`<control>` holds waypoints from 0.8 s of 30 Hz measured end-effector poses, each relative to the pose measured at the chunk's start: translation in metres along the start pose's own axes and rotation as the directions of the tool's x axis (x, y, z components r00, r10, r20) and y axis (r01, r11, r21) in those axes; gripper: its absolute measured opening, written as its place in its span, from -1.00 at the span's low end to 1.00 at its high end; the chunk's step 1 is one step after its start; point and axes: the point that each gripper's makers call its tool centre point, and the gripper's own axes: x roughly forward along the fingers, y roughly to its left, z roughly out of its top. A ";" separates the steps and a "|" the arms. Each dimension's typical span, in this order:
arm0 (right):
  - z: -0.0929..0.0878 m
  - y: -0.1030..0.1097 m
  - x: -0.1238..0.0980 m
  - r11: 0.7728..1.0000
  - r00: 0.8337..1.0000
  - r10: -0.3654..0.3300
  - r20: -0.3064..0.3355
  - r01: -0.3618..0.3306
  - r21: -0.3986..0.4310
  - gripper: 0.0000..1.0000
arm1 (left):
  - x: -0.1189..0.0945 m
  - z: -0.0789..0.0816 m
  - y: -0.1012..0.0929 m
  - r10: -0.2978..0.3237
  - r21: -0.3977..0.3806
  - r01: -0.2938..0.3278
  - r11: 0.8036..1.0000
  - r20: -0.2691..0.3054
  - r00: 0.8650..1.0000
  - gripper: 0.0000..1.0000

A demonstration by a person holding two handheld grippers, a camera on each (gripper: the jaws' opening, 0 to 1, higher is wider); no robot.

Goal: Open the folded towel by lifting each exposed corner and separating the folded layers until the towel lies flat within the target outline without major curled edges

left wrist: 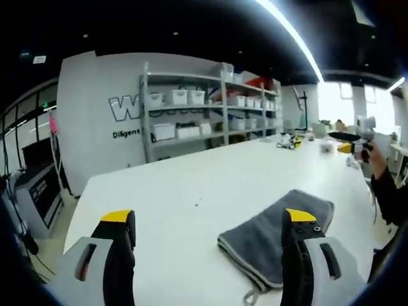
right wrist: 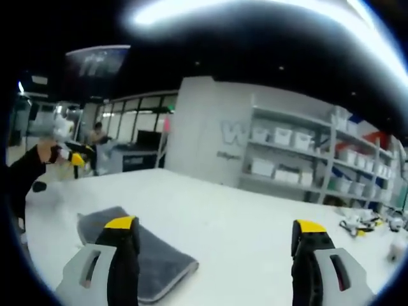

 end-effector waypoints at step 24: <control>-0.044 0.002 0.027 0.998 0.996 0.017 -0.091 -0.011 0.060 0.98 | 0.025 -0.039 0.002 -0.027 -0.063 0.022 0.998 -0.081 0.996 0.79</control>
